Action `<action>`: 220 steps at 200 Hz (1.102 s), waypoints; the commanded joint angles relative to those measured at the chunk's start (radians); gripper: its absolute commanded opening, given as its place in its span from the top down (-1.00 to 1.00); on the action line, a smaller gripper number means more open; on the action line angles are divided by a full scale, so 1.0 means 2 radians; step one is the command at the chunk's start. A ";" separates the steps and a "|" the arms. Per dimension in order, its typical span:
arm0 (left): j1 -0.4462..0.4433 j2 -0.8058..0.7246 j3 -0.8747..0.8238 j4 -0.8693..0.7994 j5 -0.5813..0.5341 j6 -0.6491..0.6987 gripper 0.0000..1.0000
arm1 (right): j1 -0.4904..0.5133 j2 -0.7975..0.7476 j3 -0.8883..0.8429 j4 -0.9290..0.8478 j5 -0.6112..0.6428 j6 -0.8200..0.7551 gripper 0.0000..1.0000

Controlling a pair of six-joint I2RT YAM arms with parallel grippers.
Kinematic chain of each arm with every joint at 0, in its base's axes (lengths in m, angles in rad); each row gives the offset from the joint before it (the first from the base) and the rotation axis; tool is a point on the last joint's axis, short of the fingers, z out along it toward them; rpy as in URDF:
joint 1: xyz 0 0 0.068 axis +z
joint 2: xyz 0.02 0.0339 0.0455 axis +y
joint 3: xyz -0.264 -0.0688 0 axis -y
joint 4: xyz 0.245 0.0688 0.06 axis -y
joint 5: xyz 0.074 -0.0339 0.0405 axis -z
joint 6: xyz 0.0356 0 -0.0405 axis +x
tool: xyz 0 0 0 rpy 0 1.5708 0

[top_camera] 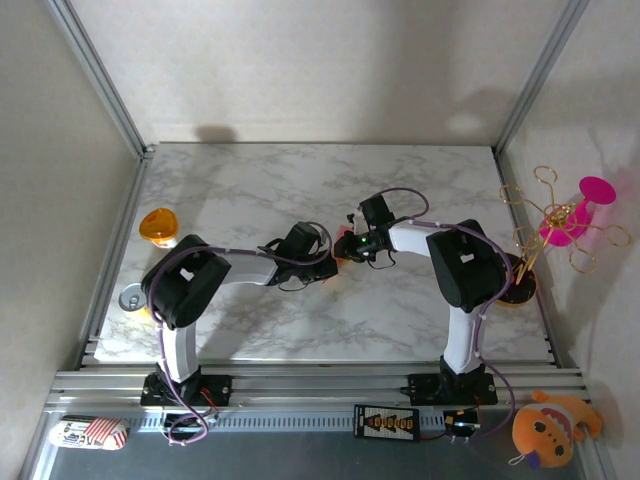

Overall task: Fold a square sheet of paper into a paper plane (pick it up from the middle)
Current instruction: Fold the wing for the fifth time at the center of the table.

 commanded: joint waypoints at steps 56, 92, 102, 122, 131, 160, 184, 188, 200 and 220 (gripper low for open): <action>0.002 0.014 -0.005 -0.020 -0.013 0.008 0.94 | -0.004 0.049 -0.012 -0.042 0.090 -0.008 0.61; 0.003 0.004 -0.027 -0.021 -0.009 0.011 0.95 | -0.004 0.054 -0.006 -0.055 0.101 -0.009 0.60; 0.003 0.000 -0.033 -0.023 -0.008 0.013 0.95 | -0.004 0.056 -0.003 -0.059 0.105 -0.009 0.60; 0.003 -0.008 -0.047 -0.028 -0.002 0.017 0.95 | -0.003 0.060 0.003 -0.070 0.114 -0.010 0.61; 0.003 -0.012 -0.053 -0.030 0.000 0.020 0.95 | -0.003 0.062 0.005 -0.075 0.118 -0.010 0.61; 0.003 -0.024 -0.071 -0.034 0.009 0.022 0.95 | -0.002 0.066 0.009 -0.084 0.130 -0.011 0.61; 0.002 -0.044 -0.081 -0.061 0.011 0.040 0.95 | 0.000 0.068 0.012 -0.090 0.136 -0.011 0.61; 0.002 -0.047 -0.081 -0.070 0.010 0.046 0.95 | 0.000 0.068 0.012 -0.090 0.137 -0.011 0.61; 0.001 -0.056 -0.080 -0.099 0.004 0.066 0.95 | 0.001 0.069 0.014 -0.091 0.137 -0.010 0.61; 0.001 -0.076 -0.071 -0.133 -0.002 0.092 0.97 | 0.002 0.069 0.016 -0.093 0.137 -0.011 0.61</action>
